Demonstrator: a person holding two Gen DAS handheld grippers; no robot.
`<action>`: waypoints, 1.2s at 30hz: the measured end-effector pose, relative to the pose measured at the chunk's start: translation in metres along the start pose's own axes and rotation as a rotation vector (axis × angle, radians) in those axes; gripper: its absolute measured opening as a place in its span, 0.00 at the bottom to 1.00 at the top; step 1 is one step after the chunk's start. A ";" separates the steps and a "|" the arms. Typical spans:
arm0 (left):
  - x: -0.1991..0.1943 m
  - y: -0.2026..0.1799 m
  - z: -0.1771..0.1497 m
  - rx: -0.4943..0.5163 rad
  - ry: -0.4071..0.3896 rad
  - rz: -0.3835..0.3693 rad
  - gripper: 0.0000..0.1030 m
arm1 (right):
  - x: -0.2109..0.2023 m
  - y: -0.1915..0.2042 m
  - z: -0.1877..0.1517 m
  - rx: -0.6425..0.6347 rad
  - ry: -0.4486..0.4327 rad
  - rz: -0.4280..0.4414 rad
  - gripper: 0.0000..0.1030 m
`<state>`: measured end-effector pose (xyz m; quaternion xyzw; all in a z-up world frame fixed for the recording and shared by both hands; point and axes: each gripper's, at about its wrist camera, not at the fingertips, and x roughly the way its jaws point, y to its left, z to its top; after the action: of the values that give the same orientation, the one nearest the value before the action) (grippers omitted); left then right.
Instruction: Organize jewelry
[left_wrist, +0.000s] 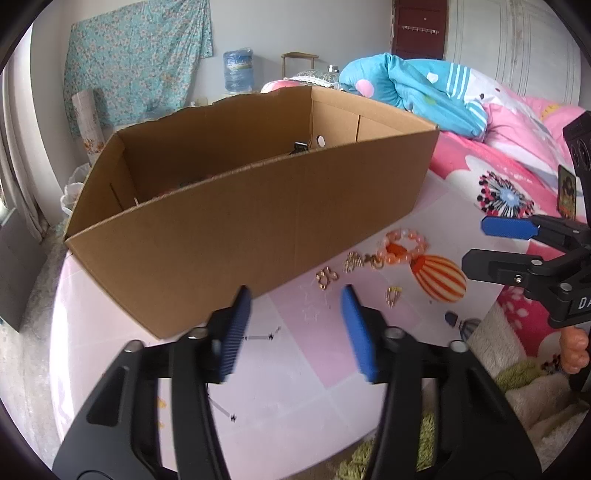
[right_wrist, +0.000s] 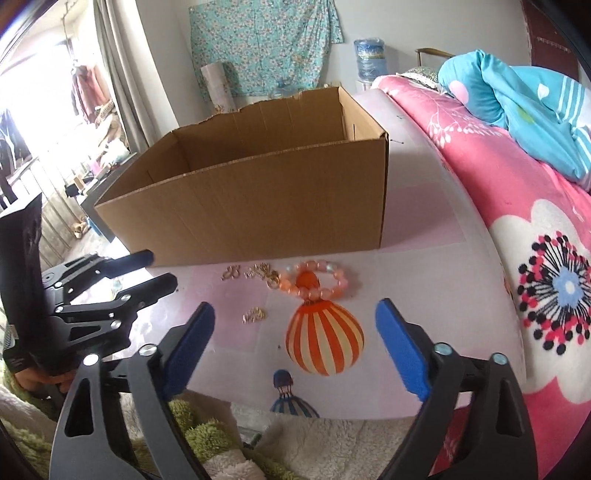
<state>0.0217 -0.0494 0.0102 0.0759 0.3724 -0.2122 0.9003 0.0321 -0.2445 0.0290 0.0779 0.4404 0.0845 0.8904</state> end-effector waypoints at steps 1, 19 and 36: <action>0.002 0.001 0.001 -0.008 -0.001 -0.006 0.37 | 0.002 -0.001 0.004 -0.001 -0.005 0.001 0.72; 0.030 0.022 0.023 -0.080 -0.002 -0.001 0.29 | 0.038 -0.035 0.075 0.007 -0.068 0.004 0.34; 0.030 0.003 -0.001 -0.045 0.033 -0.134 0.29 | 0.074 -0.028 0.041 -0.017 0.242 -0.063 0.31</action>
<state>0.0417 -0.0560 -0.0120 0.0340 0.3959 -0.2625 0.8793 0.1112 -0.2585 -0.0099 0.0458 0.5459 0.0690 0.8337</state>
